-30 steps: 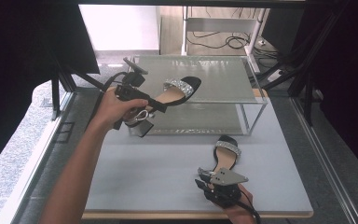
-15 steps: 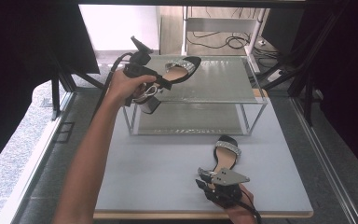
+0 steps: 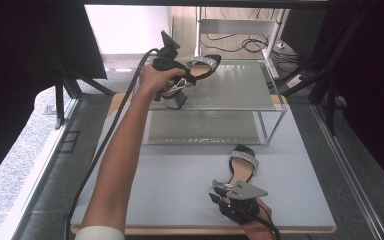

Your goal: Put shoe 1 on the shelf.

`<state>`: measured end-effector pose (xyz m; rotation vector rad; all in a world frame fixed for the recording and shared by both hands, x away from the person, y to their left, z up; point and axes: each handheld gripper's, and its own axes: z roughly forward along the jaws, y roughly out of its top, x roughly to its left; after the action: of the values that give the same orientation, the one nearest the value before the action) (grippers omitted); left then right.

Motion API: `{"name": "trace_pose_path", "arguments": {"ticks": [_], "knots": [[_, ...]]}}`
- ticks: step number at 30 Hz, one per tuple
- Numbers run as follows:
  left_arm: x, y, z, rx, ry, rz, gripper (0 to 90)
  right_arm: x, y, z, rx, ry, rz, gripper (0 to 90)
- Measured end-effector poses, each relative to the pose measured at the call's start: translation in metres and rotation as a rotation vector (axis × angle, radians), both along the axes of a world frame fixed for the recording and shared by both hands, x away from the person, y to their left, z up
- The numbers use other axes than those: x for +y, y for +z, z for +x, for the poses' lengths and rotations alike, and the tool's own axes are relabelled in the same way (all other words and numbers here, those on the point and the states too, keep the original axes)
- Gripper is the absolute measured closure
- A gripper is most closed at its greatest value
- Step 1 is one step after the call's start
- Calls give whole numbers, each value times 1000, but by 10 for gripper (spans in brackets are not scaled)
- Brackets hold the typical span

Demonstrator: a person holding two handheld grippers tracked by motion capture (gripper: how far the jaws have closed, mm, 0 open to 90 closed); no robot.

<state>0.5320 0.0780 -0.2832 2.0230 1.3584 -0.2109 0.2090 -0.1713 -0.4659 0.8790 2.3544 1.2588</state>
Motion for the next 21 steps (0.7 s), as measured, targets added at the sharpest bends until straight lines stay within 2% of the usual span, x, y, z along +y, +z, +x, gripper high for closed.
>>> {"name": "trace_pose_path", "arguments": {"ticks": [3, 6, 8, 10, 14, 17, 19, 21], "knots": [[-6, -1, 8, 5, 31, -3, 429, 1, -1, -2, 0, 4, -8, 727], [-9, -2, 18, 11, 70, 19, 429, 2, -1, -3, -5, 8, -8, 727], [-9, -5, 23, 22, 96, 19, 429, 3, -1, -4, -2, 11, -7, 727], [-9, -10, 29, 37, 124, 34, 428, 3, -1, -5, 0, 11, -5, 727], [-9, -17, 36, 41, 178, 70, 428, 1, -1, -5, -1, 7, -6, 727], [-9, -21, 39, 44, 201, 83, 428, 1, -1, -6, 0, 4, -3, 726], [-12, -24, 40, 49, 205, 109, 427, 2, -2, -6, 1, 6, -7, 724], [-14, -28, 41, 51, 200, 117, 426, 3, -2, -6, 6, 9, -8, 721]]}}
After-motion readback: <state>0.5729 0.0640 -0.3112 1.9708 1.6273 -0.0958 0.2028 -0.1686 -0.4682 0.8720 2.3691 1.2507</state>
